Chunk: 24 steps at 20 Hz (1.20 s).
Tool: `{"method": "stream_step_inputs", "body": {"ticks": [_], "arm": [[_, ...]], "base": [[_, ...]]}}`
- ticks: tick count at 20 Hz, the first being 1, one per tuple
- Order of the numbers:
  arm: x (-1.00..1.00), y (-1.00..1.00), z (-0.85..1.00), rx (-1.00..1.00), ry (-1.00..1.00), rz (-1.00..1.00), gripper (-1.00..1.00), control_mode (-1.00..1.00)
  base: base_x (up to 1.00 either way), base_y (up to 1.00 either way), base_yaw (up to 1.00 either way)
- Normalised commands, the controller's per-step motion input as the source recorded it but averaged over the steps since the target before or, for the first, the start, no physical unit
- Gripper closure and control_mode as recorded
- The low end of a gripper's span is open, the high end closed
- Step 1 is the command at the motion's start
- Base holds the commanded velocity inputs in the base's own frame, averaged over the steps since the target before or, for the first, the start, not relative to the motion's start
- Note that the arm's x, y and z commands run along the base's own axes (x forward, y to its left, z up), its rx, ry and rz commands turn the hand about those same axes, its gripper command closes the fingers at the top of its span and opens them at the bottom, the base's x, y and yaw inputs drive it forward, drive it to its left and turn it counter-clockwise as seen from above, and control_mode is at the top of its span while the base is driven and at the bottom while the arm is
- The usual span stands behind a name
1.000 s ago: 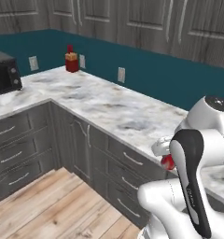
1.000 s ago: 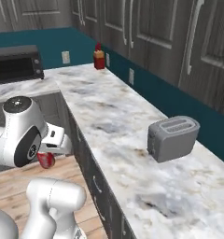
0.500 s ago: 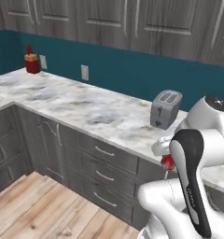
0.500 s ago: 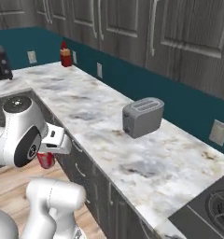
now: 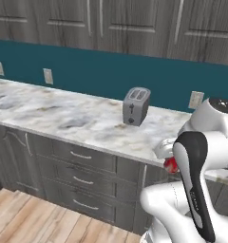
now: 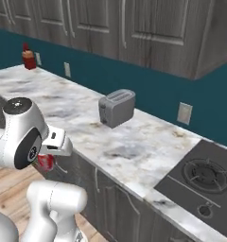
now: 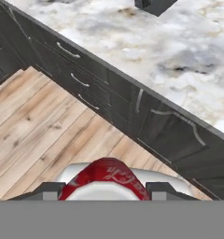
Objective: Four empty soda cans are scattered around the kitchen. Gather all the cans and cluster them next to the stove for recycling.
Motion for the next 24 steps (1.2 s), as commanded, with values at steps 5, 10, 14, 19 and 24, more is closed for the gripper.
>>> {"method": "stream_step_inputs", "body": {"ticks": [5, 10, 14, 19, 24], "arm": [[0.0, 0.0, 0.0, 0.0, 0.0, 0.0, 1.0, 1.0], [0.0, 0.0, 0.0, 0.0, 0.0, 0.0, 1.0, 1.0], [0.0, 0.0, 0.0, 0.0, 0.0, 0.0, 1.0, 1.0], [0.0, 0.0, 0.0, 0.0, 0.0, 0.0, 1.0, 1.0], [0.0, 0.0, 0.0, 0.0, 0.0, 0.0, 1.0, 1.0]], "base": [[-0.4, -0.06, -0.39], [-0.38, -0.11, -0.4], [-0.3, -0.16, -0.37], [-0.22, -0.18, -0.33], [-0.14, -0.21, -0.27]]}}
